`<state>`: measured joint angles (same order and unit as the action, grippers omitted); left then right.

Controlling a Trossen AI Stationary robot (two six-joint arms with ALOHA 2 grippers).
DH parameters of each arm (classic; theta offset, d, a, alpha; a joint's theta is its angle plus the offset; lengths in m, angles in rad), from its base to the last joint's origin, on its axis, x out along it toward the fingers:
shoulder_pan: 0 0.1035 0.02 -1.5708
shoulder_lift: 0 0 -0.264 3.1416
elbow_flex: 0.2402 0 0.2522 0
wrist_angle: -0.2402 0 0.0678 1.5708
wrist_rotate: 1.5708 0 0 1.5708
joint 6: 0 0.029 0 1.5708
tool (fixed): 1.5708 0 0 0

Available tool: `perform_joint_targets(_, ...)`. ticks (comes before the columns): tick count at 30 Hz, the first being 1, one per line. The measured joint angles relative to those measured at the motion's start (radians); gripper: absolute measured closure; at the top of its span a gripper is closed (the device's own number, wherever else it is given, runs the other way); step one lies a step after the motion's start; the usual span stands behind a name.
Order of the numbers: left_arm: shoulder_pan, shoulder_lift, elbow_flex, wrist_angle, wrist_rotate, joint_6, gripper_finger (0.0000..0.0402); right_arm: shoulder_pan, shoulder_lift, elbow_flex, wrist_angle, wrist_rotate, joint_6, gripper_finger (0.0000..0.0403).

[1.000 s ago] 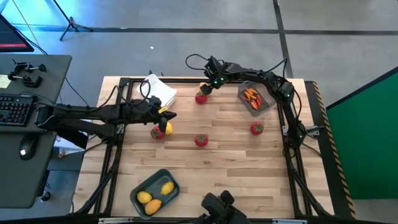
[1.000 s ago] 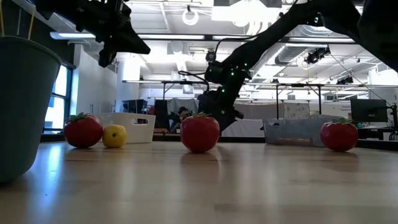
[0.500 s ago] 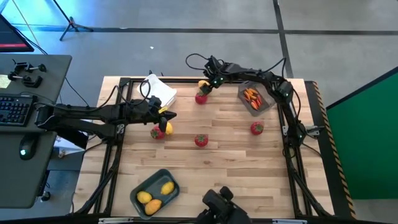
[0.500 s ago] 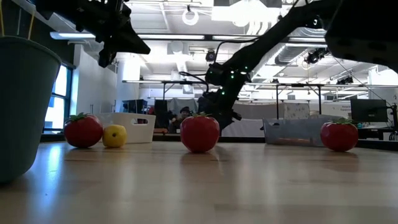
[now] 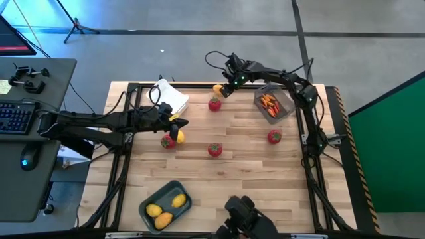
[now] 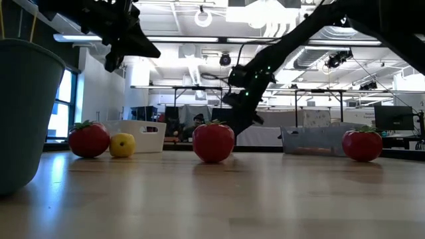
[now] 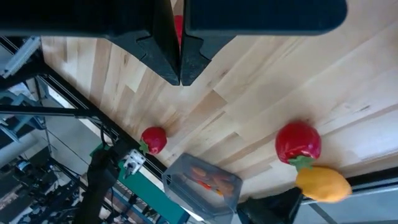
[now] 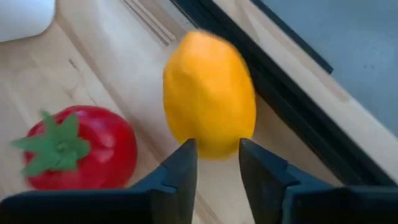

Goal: Sort produce into baskets
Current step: Put the lemon into the blue bin

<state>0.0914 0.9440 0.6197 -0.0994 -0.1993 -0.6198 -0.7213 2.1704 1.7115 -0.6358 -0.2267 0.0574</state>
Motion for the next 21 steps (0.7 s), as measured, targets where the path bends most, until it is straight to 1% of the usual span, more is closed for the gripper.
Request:
perform_joint_targets(5, 0.0, 0.0, 0.0, 0.001, -0.043, -0.006, 0.0401, -0.001, -0.072, 0.0, -0.026, 0.01, -0.024, 0.0335)
perform_joint_targets(8, 0.0, 0.0, 0.0, 0.001, -0.049, -0.006, 0.0401, 0.001, -0.094, 0.0, -0.026, -0.01, -0.024, 0.0355)
perform_joint_targets(11, 0.0, 0.0, 0.0, 0.001, -0.049, -0.006, 0.0401, 0.009, -0.096, 0.0, -0.032, 0.012, -0.067, 0.0356)
perform_joint_targets(13, 0.0, 0.0, 0.0, 0.001, -0.05, -0.006, 0.0401, 0.019, -0.094, 0.0, -0.035, 0.02, -0.131, 0.0339)
perform_joint_targets(15, 0.0, 0.0, 0.0, 0.001, -0.049, -0.006, 0.0401, 0.024, -0.091, 0.0, -0.035, 0.016, -0.191, 0.0308)
perform_joint_targets(21, 0.0, 0.0, 0.0, 0.001, -0.049, -0.006, 0.0401, 0.03, -0.089, 0.0, -0.035, 0.025, -0.474, 0.0189)
